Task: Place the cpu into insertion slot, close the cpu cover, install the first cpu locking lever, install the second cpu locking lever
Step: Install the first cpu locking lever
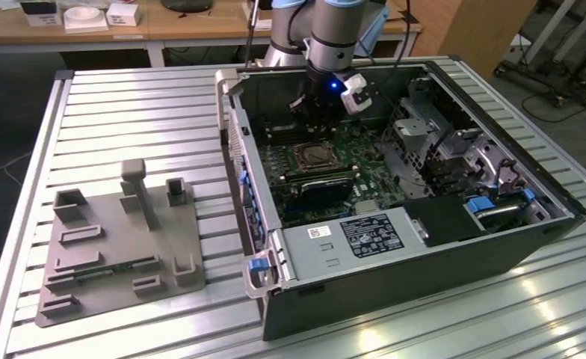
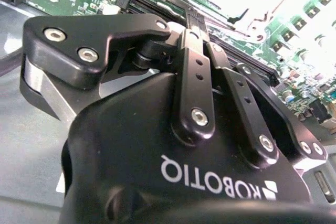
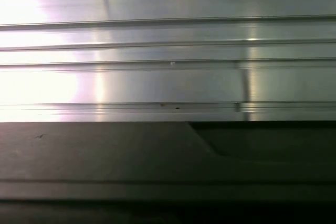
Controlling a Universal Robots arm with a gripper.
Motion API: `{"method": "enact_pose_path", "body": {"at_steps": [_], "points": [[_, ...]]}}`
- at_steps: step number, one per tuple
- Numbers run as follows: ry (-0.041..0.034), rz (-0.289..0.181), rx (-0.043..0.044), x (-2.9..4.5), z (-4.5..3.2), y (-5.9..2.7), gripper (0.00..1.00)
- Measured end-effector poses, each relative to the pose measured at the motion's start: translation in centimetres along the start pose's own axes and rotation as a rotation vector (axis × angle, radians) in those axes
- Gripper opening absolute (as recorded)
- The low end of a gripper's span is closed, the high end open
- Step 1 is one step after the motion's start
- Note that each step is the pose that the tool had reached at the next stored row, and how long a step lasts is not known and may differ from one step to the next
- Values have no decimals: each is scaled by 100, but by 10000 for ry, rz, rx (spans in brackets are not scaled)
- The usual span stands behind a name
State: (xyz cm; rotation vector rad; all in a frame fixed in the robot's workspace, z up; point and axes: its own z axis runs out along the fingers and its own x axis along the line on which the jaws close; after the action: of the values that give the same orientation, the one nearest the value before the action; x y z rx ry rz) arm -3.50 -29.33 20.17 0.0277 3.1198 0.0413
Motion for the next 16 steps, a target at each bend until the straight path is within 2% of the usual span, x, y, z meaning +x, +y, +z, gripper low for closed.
{"method": "enact_pose_path", "body": {"at_steps": [11,16], "points": [[96,-2,-6,-28,13,7,11],[101,-2,-22,-41,14,14,11]]}}
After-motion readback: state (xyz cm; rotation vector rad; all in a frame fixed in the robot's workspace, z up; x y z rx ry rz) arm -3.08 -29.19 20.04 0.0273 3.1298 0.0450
